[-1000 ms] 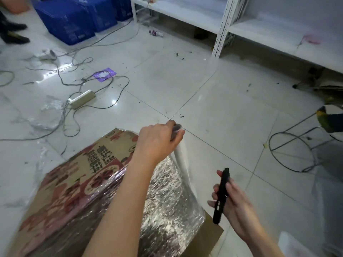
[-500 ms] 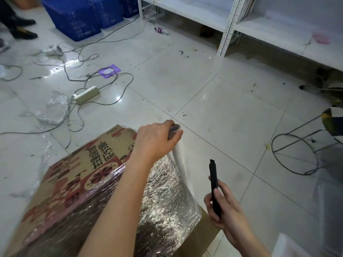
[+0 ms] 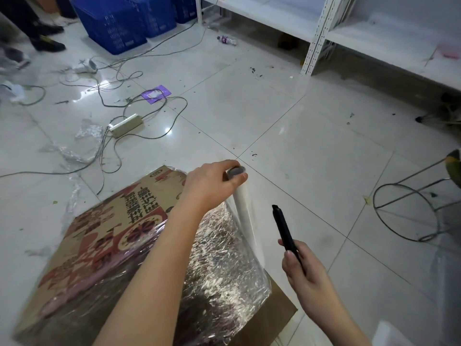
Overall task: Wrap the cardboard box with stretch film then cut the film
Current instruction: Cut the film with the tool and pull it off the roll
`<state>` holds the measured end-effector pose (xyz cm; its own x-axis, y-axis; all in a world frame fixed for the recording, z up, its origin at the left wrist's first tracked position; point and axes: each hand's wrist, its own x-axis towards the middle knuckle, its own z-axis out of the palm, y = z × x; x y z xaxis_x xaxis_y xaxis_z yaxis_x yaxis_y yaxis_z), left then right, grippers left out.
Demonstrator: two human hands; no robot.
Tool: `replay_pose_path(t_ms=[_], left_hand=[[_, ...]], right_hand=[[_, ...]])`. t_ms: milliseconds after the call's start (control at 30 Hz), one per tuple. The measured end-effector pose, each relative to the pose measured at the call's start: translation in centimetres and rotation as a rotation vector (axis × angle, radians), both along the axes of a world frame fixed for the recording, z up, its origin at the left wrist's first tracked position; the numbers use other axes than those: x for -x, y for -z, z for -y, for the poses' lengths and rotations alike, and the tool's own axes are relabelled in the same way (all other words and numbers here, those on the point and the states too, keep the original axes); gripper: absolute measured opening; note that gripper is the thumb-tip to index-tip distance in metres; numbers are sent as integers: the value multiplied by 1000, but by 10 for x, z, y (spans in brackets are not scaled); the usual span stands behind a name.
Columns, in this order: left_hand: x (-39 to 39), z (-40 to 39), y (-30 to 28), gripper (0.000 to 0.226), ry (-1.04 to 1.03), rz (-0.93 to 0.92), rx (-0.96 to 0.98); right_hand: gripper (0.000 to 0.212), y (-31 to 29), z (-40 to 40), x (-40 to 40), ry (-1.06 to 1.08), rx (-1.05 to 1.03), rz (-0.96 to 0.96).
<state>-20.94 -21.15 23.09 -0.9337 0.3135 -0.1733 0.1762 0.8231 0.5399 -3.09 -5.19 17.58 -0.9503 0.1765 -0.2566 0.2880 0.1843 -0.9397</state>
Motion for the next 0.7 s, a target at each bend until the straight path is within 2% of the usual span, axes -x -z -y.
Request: replay_pose_path(t_ms=[100,167,300,467,567,700], left_hand=[[0,1,1,29,50,-13,7],[2,3,5,26,46,27,-75],[4,3,12,24,45,66,-151],[-1,2,11,22,60,85,-229],[-5,0,9,24,73,90,-238],[-10,-1,5,29,96,90,-242]], right_hand=[[25,-5,2,8,95,-50,-40],[19,-8,6,15,203,-55,-38],[22,-13,18,41,299,-21,-38],[33,0,25,87,175,-48,-65],[24,0,29,104,63,23,-66],[27,1,26,102,52,50,-53]])
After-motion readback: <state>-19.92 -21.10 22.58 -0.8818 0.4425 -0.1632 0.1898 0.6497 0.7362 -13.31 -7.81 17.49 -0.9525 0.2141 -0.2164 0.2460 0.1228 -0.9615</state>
